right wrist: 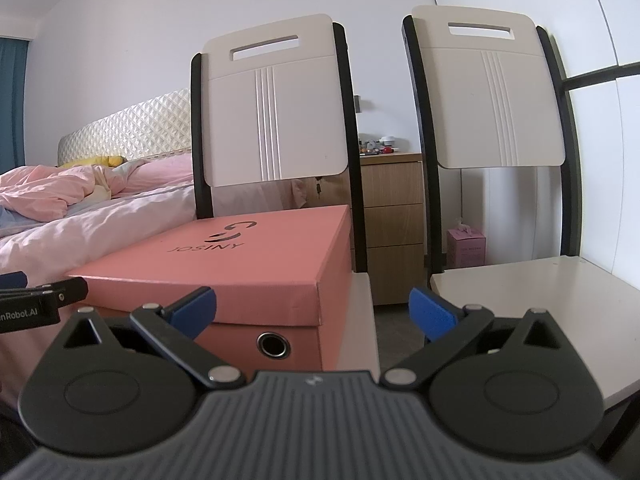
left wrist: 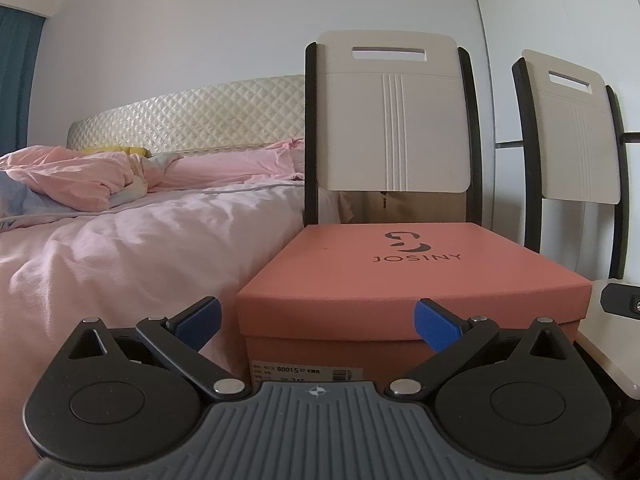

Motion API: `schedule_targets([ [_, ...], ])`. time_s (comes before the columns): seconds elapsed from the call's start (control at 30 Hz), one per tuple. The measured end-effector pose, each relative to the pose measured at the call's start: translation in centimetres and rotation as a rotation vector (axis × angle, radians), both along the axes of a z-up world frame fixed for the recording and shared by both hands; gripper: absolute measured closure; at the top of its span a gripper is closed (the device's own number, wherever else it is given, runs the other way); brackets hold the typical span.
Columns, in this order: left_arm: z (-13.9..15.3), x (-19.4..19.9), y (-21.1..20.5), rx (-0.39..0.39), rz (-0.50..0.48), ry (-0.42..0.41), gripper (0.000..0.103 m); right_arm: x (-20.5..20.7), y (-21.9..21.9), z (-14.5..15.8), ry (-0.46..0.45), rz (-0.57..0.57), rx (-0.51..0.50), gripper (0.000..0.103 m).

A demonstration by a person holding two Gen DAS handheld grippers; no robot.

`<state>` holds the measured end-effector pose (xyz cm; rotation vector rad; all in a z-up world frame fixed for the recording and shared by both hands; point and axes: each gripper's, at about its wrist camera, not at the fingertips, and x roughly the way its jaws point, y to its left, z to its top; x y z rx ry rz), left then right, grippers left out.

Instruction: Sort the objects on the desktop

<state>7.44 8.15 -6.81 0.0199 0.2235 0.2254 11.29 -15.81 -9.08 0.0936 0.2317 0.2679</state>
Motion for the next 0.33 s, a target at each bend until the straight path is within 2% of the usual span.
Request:
schedule_targets([
  [0.33,-0.02,0.02,-0.05,0.002,0.0,-0.001,0.0,0.01,-0.05,-0.04,0.001,-0.001,0.004,0.0],
])
